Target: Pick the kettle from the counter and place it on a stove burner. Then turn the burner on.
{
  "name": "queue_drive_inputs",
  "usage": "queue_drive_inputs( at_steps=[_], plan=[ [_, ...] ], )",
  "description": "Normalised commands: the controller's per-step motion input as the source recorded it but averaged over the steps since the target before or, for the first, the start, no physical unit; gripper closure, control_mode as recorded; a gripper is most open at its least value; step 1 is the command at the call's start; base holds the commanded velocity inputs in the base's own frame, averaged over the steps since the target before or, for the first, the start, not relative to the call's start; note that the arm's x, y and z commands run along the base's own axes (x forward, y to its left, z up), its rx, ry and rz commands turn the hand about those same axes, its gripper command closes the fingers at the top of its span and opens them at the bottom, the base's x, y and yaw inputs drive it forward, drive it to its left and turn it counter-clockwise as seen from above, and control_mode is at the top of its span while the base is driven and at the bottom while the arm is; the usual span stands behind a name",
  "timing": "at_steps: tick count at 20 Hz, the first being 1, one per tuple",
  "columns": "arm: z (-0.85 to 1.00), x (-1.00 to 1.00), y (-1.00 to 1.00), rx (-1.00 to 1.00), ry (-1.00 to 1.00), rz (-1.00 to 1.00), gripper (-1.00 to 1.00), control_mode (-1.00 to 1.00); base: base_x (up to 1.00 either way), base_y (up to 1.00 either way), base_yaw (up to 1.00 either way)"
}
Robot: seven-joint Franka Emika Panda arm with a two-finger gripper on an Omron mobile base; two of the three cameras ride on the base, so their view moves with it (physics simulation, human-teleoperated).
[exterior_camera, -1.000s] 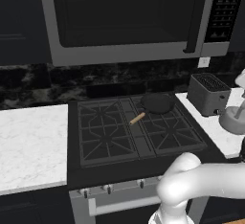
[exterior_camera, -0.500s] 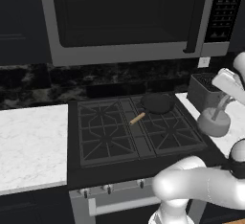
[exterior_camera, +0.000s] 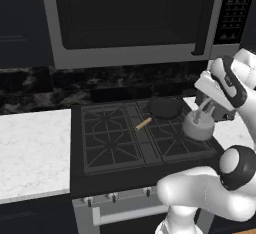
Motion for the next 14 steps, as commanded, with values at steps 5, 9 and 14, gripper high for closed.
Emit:
queue_drive_inputs(
  at_steps=[5, 9, 14],
  plan=[
    [-0.01, 0.58, 0.48, -0.01, 0.00, -0.07, 1.00, -1.00, 0.00, 0.00, 0.00],
    [-0.04, 0.02, 0.00, 0.00, 0.00, 0.00, 1.00, -1.00, 0.00, 0.00, 0.00],
    [-0.32, 0.06, 0.00, 0.00, 0.00, 0.00, 1.00, -1.00, 0.00, 0.00, 0.00]
  ],
)
